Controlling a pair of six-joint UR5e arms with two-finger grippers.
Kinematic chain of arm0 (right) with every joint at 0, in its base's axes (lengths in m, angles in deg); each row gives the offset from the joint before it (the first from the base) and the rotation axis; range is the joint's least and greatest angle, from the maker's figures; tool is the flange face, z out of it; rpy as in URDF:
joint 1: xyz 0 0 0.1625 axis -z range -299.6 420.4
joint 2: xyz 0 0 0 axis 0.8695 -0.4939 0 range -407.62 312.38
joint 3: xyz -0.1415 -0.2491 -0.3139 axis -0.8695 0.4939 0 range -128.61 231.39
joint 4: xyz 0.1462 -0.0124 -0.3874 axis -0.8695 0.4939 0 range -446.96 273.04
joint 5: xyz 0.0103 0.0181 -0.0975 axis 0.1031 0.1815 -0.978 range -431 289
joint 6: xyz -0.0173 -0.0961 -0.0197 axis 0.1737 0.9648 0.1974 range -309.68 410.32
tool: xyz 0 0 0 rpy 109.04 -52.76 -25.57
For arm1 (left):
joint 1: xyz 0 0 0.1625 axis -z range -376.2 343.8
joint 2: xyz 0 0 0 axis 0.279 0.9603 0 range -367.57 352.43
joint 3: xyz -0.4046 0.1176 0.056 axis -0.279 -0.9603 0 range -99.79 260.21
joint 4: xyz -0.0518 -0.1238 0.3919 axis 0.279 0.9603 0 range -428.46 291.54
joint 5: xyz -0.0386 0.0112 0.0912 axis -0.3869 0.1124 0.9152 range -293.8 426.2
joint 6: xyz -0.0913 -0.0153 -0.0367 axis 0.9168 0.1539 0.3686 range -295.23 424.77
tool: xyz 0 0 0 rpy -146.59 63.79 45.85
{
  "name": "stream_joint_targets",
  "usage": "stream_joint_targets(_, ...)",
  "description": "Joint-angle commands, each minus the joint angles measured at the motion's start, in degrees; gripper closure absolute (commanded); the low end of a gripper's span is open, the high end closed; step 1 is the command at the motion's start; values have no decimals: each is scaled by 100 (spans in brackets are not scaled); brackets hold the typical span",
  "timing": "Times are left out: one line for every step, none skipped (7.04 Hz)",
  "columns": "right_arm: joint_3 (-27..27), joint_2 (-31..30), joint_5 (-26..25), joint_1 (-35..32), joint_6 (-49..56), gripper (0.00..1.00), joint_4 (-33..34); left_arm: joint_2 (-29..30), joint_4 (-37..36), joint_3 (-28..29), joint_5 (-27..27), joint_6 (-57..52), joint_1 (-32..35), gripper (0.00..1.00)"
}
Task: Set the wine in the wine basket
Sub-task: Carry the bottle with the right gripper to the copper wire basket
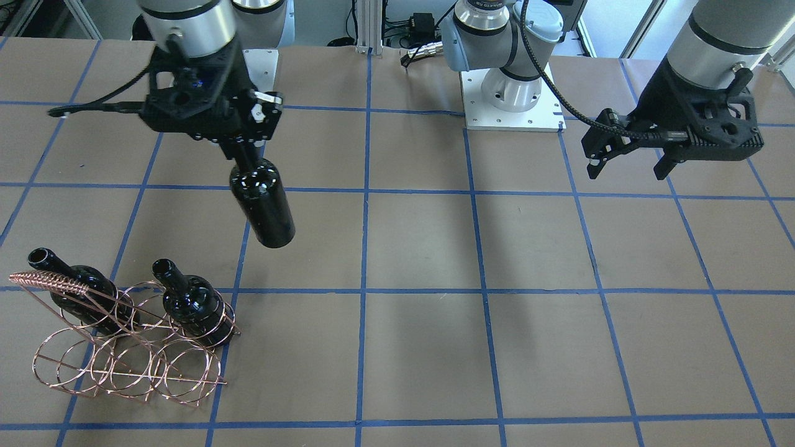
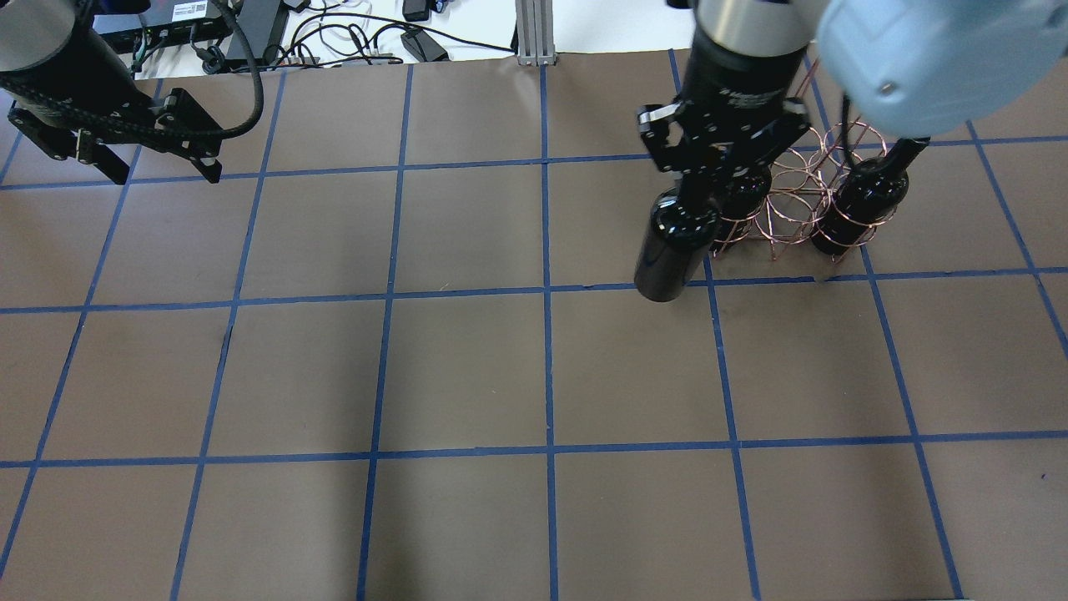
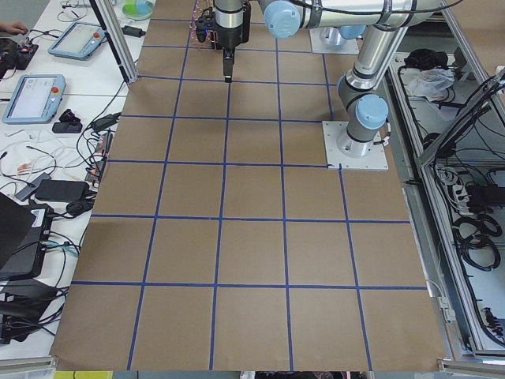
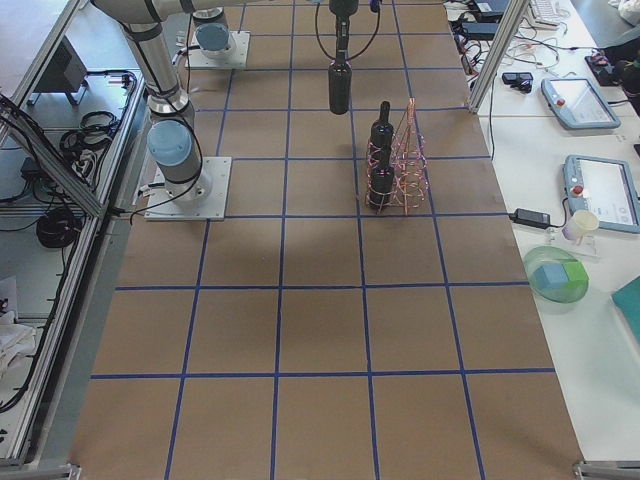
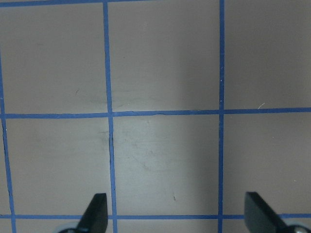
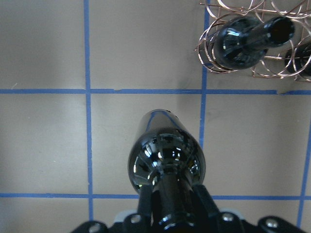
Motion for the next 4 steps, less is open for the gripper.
stream_joint_targets(199, -82, -388, 911, 1479, 96, -127, 29, -25, 0, -7, 1011, 677, 0)
stream_joint_targets(322, -21, -381, 1158, 1825, 98, -118, 21, -34, 0, -7, 1313, 985, 0)
stream_joint_targets(497, 136, -381, 1265, 1985, 99, -92, -58, 9, 9, 36, 1333, 1154, 0)
stream_joint_targets(786, 399, -372, 1266, 1987, 99, -83, -154, 175, 9, 45, 1325, 1164, 0)
